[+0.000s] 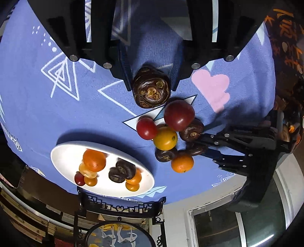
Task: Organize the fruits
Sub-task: 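Grasp a dark brown fruit with the right tool while the left tool grasps another dark fruit, then release both dark fruits onto the plate from the left and right tools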
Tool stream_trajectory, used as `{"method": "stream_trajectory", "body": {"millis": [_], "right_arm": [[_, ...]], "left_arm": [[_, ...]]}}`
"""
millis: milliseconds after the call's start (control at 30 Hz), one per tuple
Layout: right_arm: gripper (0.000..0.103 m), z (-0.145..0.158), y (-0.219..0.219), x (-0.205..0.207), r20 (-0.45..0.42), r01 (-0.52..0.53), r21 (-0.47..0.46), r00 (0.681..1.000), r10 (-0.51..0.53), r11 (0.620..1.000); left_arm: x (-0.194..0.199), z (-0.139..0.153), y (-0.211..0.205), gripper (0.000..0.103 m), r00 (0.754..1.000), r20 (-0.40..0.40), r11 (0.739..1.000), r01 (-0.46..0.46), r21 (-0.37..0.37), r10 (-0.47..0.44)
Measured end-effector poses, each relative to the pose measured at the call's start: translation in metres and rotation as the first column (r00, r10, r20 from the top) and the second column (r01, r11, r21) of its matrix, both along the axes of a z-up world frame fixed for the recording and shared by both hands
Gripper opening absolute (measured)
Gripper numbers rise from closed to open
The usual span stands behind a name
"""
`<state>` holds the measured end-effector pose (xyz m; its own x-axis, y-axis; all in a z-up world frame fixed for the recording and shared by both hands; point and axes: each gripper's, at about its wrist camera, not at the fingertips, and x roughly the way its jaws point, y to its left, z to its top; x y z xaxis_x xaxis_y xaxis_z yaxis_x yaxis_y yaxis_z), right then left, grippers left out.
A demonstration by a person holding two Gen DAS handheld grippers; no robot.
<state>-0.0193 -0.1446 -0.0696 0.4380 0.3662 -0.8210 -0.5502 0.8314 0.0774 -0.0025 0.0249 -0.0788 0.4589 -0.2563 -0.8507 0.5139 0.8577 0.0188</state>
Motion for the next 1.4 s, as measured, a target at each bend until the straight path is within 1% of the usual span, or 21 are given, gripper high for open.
{"method": "stream_trajectory", "body": {"millis": [67, 133, 233, 300, 400, 433, 500, 567, 633, 700, 800, 967, 1000, 1033, 1067, 1100, 1200, 1300, 1333, 1400], "right_arm": [[0.040, 0.003, -0.003, -0.002, 0.003, 0.002, 0.006, 1.000, -0.002, 1.000], [0.040, 0.009, -0.007, -0.003, 0.013, 0.002, 0.020, 1.000, -0.002, 1.000], [0.040, 0.025, -0.012, 0.000, 0.057, 0.015, 0.028, 0.998, -0.016, 1.000], [0.040, 0.040, -0.015, 0.006, 0.096, 0.032, 0.041, 0.995, -0.036, 0.999], [0.040, 0.068, -0.019, 0.022, 0.170, 0.060, 0.071, 0.983, -0.072, 0.996], [0.040, 0.080, -0.021, 0.032, 0.201, 0.084, 0.085, 0.974, -0.100, 0.993], [0.040, 0.090, -0.024, 0.049, 0.213, 0.104, 0.119, 0.969, -0.128, 0.987], [0.040, 0.096, -0.026, 0.073, 0.227, 0.148, 0.145, 0.957, -0.179, 0.978], [0.040, 0.093, -0.027, 0.100, 0.205, 0.187, 0.163, 0.954, -0.219, 0.969], [0.040, 0.086, -0.028, 0.121, 0.190, 0.216, 0.158, 0.951, -0.244, 0.963], [0.040, 0.070, -0.028, 0.152, 0.160, 0.256, 0.145, 0.947, -0.278, 0.956], [0.041, 0.052, -0.025, 0.186, 0.128, 0.278, 0.140, 0.947, -0.296, 0.950], [0.041, 0.049, -0.024, 0.192, 0.126, 0.281, 0.138, 0.946, -0.298, 0.950], [0.042, 0.046, -0.023, 0.197, 0.131, 0.293, 0.129, 0.942, -0.309, 0.947], [0.048, 0.044, -0.023, 0.200, 0.131, 0.299, 0.126, 0.940, -0.314, 0.946], [0.049, 0.043, -0.023, 0.201, 0.133, 0.305, 0.130, 0.937, -0.322, 0.943], [0.052, 0.046, -0.027, 0.192, 0.128, 0.294, 0.164, 0.940, -0.315, 0.942], [0.058, 0.051, -0.030, 0.166, 0.126, 0.267, 0.167, 0.949, -0.289, 0.949], [0.059, 0.052, -0.029, 0.150, 0.127, 0.243, 0.164, 0.956, -0.265, 0.956], [0.060, 0.054, -0.026, 0.125, 0.133, 0.202, 0.162, 0.965, -0.224, 0.966]], "left_arm": [[-0.009, 0.010, 0.006, 0.033, 1.000, 0.014, 1.000, 0.001, -0.014, 0.000], [-0.017, 0.024, 0.012, 0.033, 0.999, 0.045, 1.000, -0.002, -0.023, 0.003], [-0.020, 0.057, 0.016, 0.033, 0.992, 0.129, 0.999, -0.010, -0.041, 0.015], [-0.014, 0.079, 0.015, 0.033, 0.984, 0.178, 0.998, -0.016, -0.056, 0.026], [0.007, 0.108, 0.004, 0.033, 0.968, 0.247, 0.998, -0.028, -0.064, 0.043], [0.015, 0.113, 0.000, 0.033, 0.965, 0.257, 0.997, -0.038, -0.063, 0.053], [0.035, 0.118, -0.009, 0.033, 0.964, 0.256, 0.997, -0.053, -0.062, 0.067], [0.060, 0.114, -0.024, 0.033, 0.968, 0.238, 0.996, -0.074, -0.054, 0.085], [0.083, 0.105, -0.040, 0.033, 0.970, 0.220, 0.995, -0.096, -0.029, 0.100], [0.105, 0.094, -0.055, 0.033, 0.975, 0.194, 0.994, -0.105, -0.007, 0.104], [0.129, 0.078, -0.068, 0.033, 0.978, 0.173, 0.993, -0.120, 0.014, 0.116], [0.156, 0.062, -0.074, 0.034, 0.977, 0.147, 0.987, -0.161, 0.026, 0.155], [0.164, 0.059, -0.073, 0.035, 0.974, 0.145, 0.983, -0.183, 0.026, 0.177], [0.168, 0.058, -0.072, 0.048, 0.971, 0.143, 0.980, -0.199, 0.024, 0.194], [0.171, 0.057, -0.069, 0.062, 0.967, 0.141, 0.976, -0.217, 0.018, 0.212], [0.173, 0.058, -0.064, 0.064, 0.962, 0.145, 0.972, -0.236, 0.002, 0.234], [0.168, 0.061, -0.053, 0.064, 0.963, 0.147, 0.973, -0.229, -0.013, 0.228], [0.152, 0.064, -0.040, 0.066, 0.963, 0.160, 0.976, -0.217, -0.017, 0.217], [0.145, 0.065, -0.034, 0.068, 0.965, 0.156, 0.977, -0.211, -0.023, 0.212], [0.130, 0.065, -0.025, 0.069, 0.966, 0.158, 0.979, -0.204, -0.024, 0.205]]}}
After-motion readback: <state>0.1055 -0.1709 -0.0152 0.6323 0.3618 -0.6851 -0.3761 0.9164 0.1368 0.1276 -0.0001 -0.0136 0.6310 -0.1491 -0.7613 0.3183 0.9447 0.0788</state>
